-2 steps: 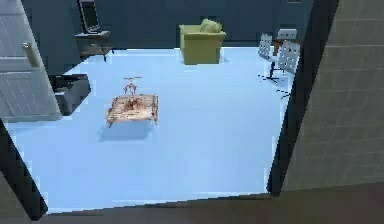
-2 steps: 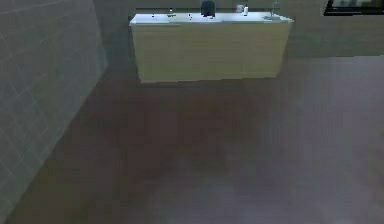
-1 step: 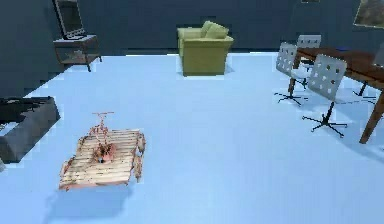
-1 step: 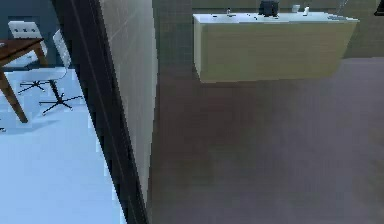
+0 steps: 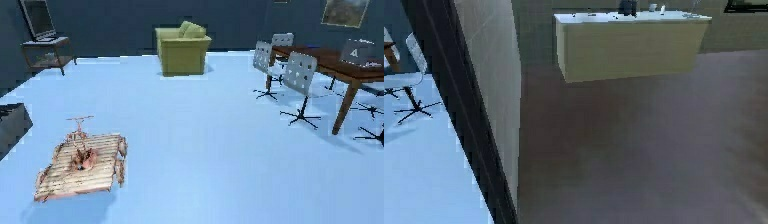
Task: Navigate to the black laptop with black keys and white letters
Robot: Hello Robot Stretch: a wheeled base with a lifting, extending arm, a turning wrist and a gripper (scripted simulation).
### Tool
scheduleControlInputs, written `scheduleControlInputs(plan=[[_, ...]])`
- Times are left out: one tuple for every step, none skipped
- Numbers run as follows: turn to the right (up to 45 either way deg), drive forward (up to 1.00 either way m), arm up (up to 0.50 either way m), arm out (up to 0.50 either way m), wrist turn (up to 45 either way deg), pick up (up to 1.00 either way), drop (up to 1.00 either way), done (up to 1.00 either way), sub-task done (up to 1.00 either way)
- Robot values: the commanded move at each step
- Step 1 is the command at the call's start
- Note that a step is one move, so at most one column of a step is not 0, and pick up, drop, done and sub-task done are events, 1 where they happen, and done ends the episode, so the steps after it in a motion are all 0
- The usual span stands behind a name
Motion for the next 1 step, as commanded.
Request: scheduleControlInputs(plan=[[0.0,0.45,0.0,0.0,0.0,0.0,0.0,0.0,0.0]])
